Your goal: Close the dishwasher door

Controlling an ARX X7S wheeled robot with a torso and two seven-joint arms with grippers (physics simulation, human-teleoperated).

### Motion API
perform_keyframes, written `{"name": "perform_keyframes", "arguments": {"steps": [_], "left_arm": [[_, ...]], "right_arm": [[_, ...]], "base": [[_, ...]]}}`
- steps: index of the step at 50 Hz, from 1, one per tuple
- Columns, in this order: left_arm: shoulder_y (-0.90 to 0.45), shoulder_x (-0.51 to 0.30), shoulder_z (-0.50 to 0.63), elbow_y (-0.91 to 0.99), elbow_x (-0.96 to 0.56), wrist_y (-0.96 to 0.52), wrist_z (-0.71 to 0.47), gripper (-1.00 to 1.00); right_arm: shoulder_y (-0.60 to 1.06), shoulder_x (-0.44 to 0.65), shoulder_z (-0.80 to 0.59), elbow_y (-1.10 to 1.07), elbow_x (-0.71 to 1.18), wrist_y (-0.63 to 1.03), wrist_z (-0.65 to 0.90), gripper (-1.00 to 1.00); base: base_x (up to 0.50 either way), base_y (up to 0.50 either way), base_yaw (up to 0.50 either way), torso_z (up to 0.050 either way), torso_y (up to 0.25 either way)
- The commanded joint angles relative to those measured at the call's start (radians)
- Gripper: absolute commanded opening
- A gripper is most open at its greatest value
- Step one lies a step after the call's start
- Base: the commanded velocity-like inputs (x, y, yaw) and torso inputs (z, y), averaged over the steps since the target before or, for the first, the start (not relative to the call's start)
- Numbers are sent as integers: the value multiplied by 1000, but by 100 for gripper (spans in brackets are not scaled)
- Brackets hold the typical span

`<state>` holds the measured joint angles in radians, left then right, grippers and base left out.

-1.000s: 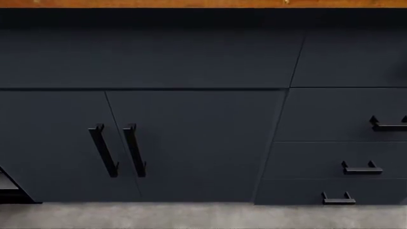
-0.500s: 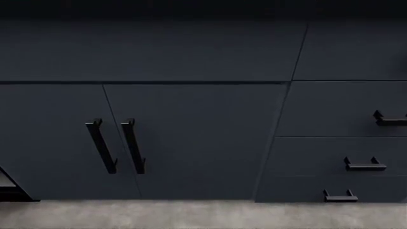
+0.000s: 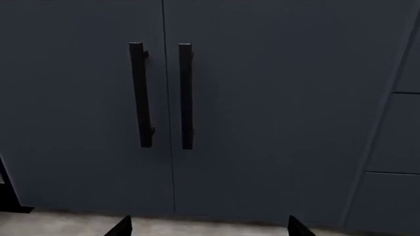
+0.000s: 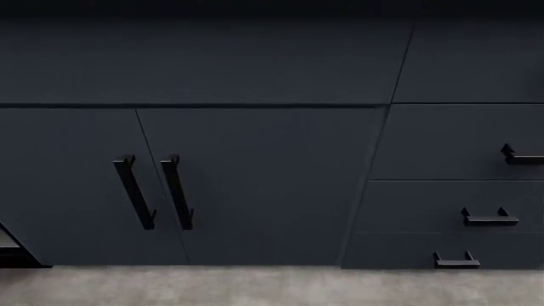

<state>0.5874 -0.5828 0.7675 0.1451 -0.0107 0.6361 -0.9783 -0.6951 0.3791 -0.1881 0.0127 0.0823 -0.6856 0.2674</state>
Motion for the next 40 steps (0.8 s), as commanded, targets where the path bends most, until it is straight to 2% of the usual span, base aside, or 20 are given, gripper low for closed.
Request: {"name": "perform_keyframes", "arguments": {"steps": [1, 40], "left_arm": [[-2, -1, 5, -5, 0, 5, -2, 100], [-12, -4, 18, -4, -1, -2, -12, 100]], "right_arm": [[1, 5, -6, 1, 0, -1, 5, 100], [6, 25, -26, 4, 7, -2, 21, 100]], "base": [[0, 0, 0, 0, 0], [0, 129, 0, 0, 0]]}}
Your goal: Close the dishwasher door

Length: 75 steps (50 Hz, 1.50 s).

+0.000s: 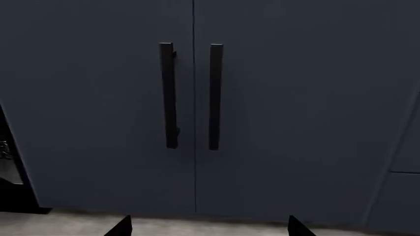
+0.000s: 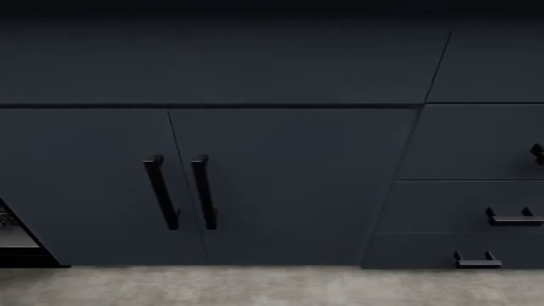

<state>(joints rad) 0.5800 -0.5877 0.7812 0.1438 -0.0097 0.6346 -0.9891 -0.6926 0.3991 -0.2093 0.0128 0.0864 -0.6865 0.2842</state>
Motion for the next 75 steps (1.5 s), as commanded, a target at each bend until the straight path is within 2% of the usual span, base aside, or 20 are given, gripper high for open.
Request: {"name": "perform_keyframes", "arguments": {"steps": [1, 75], "left_arm": [[-6, 1, 4, -2, -3, -2, -1, 100], [-16, -12, 22, 2, -5, 1, -20, 100]], "right_arm": [[4, 5, -6, 4, 3, -1, 5, 100], [5, 32, -38, -4, 3, -2, 43, 100]], "base": [[0, 145, 0, 0, 0], [0, 145, 0, 0, 0]]}}
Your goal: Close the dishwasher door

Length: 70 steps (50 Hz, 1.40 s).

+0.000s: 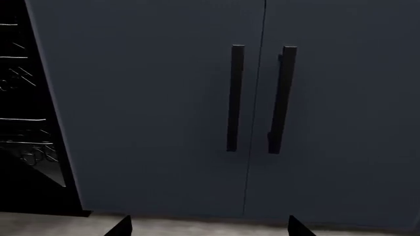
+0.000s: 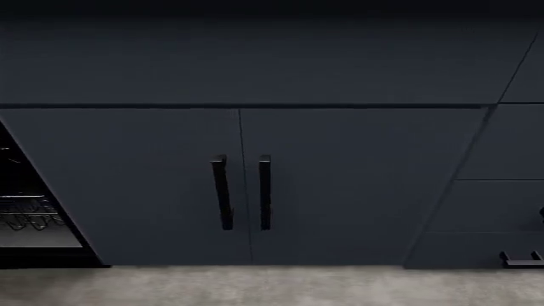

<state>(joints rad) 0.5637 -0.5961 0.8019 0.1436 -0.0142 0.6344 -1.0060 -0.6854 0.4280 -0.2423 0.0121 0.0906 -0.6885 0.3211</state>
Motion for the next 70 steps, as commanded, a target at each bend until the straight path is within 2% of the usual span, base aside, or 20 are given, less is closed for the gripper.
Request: {"name": "perform_keyframes", "arguments": {"steps": [1, 70], "left_arm": [[1, -4, 2, 2, 1, 3, -4, 100], [-3, -15, 18, 0, 4, 8, -23, 100]], "right_arm": [[-1, 4, -5, -4, -1, 1, 7, 100], [5, 29, -36, -9, 4, 3, 39, 100]], "base": [[0, 148, 0, 0, 0], [0, 160, 0, 0, 0]]}}
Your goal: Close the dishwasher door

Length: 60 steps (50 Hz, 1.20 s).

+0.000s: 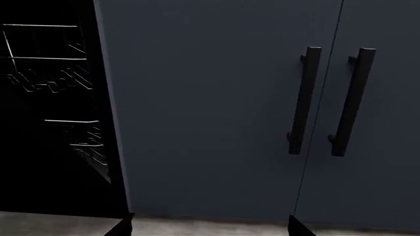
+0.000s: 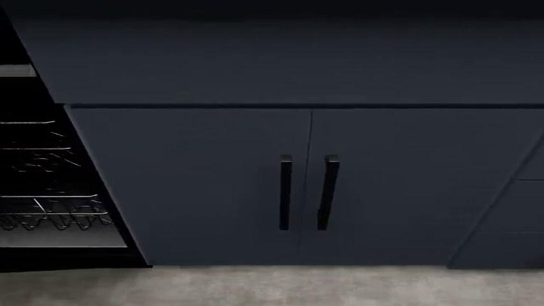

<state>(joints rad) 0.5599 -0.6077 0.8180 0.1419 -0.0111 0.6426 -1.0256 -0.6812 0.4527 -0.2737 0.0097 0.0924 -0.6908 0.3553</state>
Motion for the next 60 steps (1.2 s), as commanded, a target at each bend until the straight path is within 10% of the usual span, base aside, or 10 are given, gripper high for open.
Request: {"name": "perform_keyframes", "arguments": {"steps": [1, 60], "left_arm": [[0, -3, 2, 2, 1, 1, -3, 100], [-7, -8, 16, -1, 1, 1, -16, 100]], "right_arm": [[1, 5, -5, -7, 3, 6, 5, 100], [8, 23, -28, 0, 7, -2, 30, 100]], "base": [[0, 219, 0, 0, 0], [0, 224, 0, 0, 0]]}}
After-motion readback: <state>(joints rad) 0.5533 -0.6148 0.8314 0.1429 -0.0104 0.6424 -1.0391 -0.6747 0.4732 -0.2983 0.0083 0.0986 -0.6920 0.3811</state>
